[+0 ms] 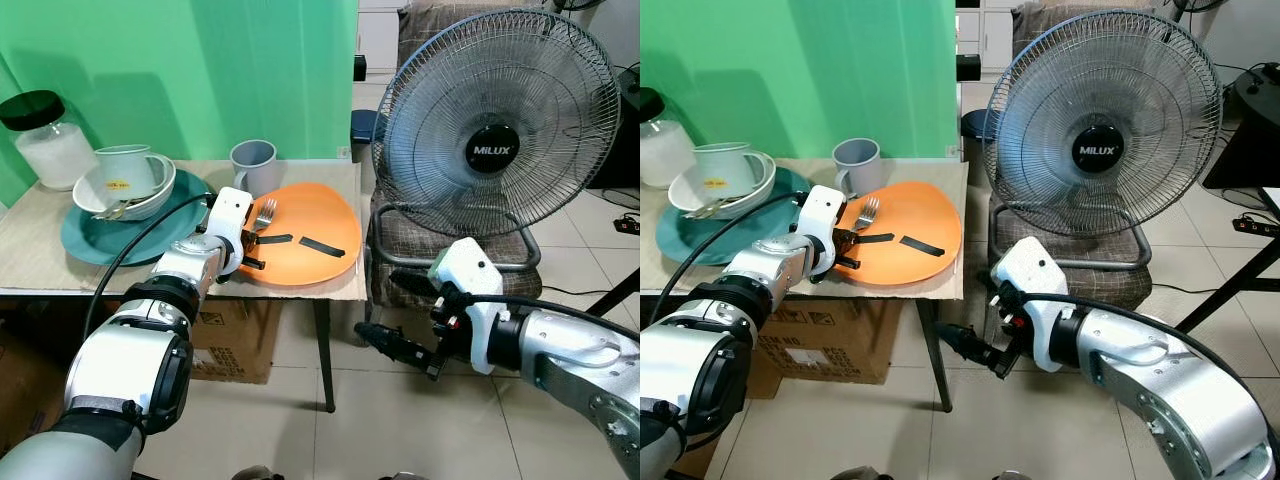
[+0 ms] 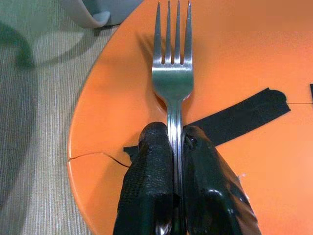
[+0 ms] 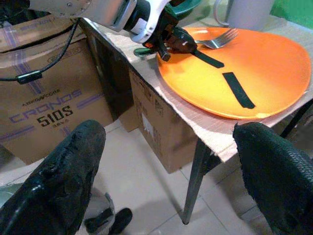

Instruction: Setting the table

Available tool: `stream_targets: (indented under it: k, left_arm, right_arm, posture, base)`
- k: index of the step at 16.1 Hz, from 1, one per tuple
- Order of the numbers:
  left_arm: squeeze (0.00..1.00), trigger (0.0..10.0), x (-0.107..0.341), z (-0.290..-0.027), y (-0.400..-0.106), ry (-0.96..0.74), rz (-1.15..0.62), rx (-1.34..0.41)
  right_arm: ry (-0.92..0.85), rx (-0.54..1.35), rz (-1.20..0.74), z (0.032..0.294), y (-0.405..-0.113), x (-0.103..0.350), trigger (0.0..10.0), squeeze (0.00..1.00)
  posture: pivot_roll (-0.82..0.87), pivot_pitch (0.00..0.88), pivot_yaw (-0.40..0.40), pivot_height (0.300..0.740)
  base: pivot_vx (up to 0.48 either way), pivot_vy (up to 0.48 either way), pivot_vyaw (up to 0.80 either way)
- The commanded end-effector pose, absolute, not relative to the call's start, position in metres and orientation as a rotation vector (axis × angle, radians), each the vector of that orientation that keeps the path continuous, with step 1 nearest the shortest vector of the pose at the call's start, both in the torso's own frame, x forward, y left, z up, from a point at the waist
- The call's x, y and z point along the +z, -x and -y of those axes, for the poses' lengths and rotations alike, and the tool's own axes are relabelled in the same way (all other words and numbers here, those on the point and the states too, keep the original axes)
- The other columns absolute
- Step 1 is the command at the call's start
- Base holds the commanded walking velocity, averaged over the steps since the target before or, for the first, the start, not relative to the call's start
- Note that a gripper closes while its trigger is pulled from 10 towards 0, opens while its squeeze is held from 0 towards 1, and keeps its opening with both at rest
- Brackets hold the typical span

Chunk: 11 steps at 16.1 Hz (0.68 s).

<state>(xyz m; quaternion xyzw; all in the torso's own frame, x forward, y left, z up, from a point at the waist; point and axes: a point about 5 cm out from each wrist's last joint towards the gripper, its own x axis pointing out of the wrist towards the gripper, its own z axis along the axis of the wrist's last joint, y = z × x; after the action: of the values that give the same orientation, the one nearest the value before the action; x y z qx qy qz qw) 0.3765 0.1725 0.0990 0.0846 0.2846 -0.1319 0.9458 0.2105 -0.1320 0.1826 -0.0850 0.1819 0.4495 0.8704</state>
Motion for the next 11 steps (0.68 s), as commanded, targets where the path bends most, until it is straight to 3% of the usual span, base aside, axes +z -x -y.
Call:
stream_targets:
  k: [1, 11]
  left_arm:
    - [0.0, 0.0, 0.091, -0.178, -0.372, -0.171, -0.622, -0.264]
    - [0.0, 0.0, 0.107, -0.18, -0.379, -0.148, -0.552, -0.283]
  right_arm:
    - [0.182, 0.944, -0.368, 0.13, -0.211, 0.184, 10.0, 0.0]
    - [0.181, 0.935, -0.343, 0.126, -0.217, 0.182, 10.0, 0.0]
  posture:
    - [-0.16, 0.0, 0.066, 0.74]
    - [-0.15, 0.0, 0.063, 0.74]
  base:
    - [0.0, 0.0, 0.0]
    - [0.0, 0.0, 0.0]
